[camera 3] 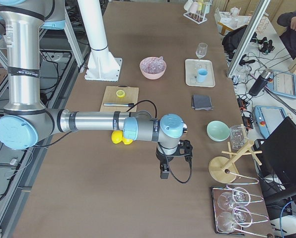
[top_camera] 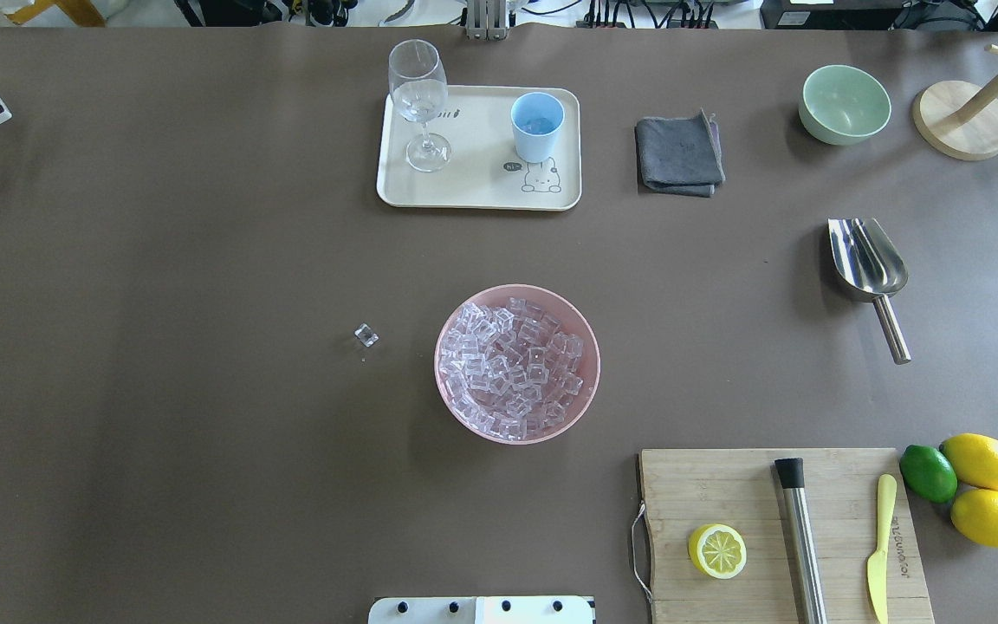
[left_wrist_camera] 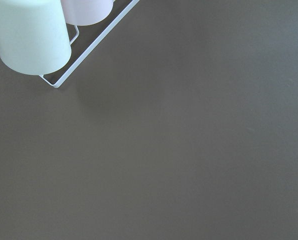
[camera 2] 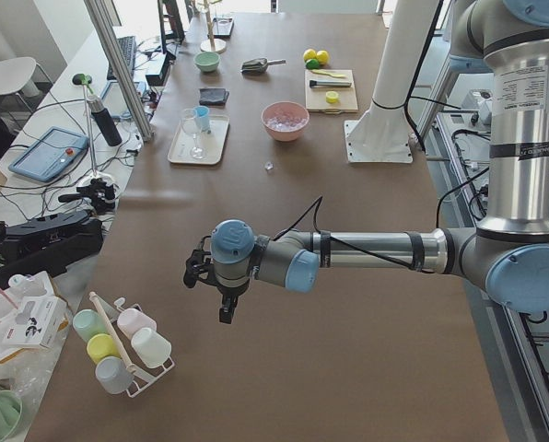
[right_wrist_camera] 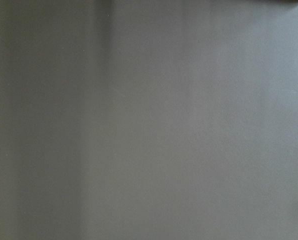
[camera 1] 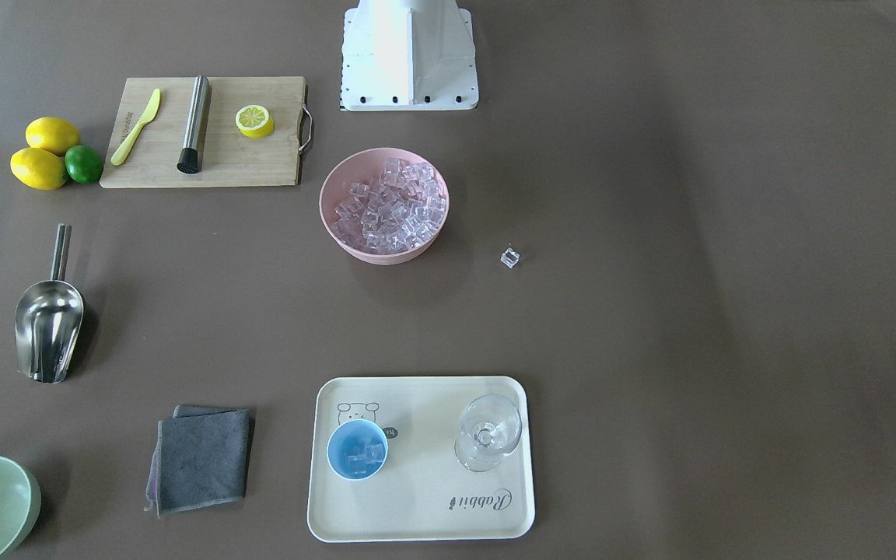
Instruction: Put ice in cup with scoop
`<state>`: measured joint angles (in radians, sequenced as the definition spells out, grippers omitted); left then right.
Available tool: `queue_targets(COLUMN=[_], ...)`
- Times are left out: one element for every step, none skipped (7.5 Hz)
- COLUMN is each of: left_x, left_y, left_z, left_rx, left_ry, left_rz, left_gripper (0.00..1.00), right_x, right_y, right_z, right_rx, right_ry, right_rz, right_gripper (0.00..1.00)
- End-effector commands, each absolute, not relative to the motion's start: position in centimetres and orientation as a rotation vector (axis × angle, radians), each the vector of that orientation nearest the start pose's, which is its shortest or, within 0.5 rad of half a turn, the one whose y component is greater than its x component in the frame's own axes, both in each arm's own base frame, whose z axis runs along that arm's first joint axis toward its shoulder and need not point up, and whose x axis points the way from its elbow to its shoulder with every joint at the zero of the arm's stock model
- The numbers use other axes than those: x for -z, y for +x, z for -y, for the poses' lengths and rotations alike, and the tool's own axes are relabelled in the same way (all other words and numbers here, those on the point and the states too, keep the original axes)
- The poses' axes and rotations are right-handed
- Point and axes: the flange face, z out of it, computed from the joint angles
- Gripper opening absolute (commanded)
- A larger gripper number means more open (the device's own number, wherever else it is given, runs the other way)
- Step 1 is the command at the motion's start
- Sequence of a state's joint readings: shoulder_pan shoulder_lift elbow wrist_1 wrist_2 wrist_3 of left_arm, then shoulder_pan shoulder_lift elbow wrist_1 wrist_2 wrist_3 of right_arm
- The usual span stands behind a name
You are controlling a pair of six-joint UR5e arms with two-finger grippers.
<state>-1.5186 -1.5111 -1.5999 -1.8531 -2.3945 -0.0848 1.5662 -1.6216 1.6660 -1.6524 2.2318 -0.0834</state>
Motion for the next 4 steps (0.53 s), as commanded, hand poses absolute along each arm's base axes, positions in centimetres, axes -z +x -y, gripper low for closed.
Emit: queue_targets(left_x=[-64.38, -64.55, -64.82, -65.04], left_y=[-3.67, -3.82, -3.91, -3.84], left_z=[47.82, 47.65, 47.21, 47.06], left_rx=[-0.069, -0.064, -0.060, -0.060], left_ry=[0.178, 0.174, 0.169, 0.164], left_rz=[-0.834, -0.834, -0.835, -0.835], left_gripper=[0.98, 0.98, 0.98, 0.98], right_x=[-65.36, -65.36, -65.34, -65.35], right_y=[6.99, 6.99, 6.98, 6.99], right_z=[46.53, 46.52, 46.54, 46.54], right_rx=[0.072, 0.072, 0.074, 0.076], right_ry=[-0.012, -0.012, -0.010, -0.009], right_rz=[0.664, 0.664, 0.665, 0.664], right_gripper=[1.00, 1.00, 1.00, 1.00])
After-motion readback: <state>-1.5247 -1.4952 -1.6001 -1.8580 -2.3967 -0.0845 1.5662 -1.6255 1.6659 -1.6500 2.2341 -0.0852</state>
